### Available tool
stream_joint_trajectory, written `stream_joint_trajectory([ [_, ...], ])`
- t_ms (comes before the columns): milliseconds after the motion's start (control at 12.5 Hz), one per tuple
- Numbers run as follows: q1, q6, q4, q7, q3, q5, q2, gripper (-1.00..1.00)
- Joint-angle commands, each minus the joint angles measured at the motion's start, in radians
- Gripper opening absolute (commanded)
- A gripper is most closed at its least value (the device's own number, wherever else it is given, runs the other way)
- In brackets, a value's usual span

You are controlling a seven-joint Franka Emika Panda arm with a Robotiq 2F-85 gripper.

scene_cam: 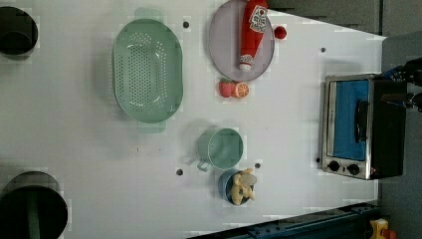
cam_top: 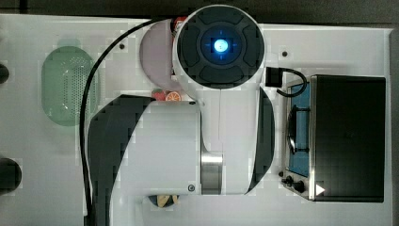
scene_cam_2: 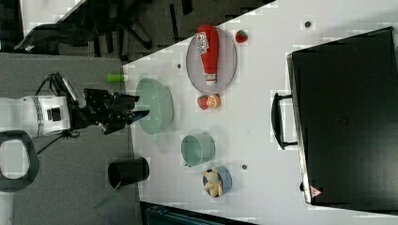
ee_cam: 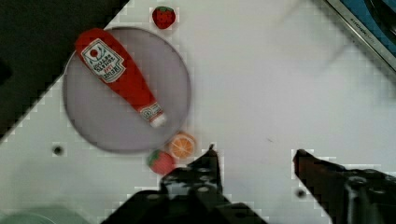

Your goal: Flap open oven.

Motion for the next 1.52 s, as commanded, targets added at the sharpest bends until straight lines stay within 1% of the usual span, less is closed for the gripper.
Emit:
stream_joint_trajectory([
  [80,-0.034,-0.153,-0.131,-0.032,-0.028,0.013,-0.262,0.58],
  [240,-0.034,-0.152,-0.131,-0.032,-0.028,0.013,-0.262,1.0],
  [560,-0.034,-0.153,-0.131,-0.032,-0.028,0.013,-0.262,1.0],
  [640,-0.034,-0.153,-0.131,-0.032,-0.028,0.013,-0.262,0.9],
  [880,-0.035,-0.154,-0.131,-0.032,-0.03,0.013,-0.262,0.15],
  [1120,-0.038,-0.154,-0.146,-0.032,-0.042,0.012,-0.261,-0.54],
  [1200,-0.038,-0.152,-0.158,-0.032,-0.049,0.011,-0.26,-0.65],
  [1360,-0.038,-0.15,-0.192,-0.052,-0.065,0.008,-0.253,-0.65],
  [1520,-0.039,-0.13,-0.231,-0.124,-0.075,-0.023,-0.247,-0.65],
])
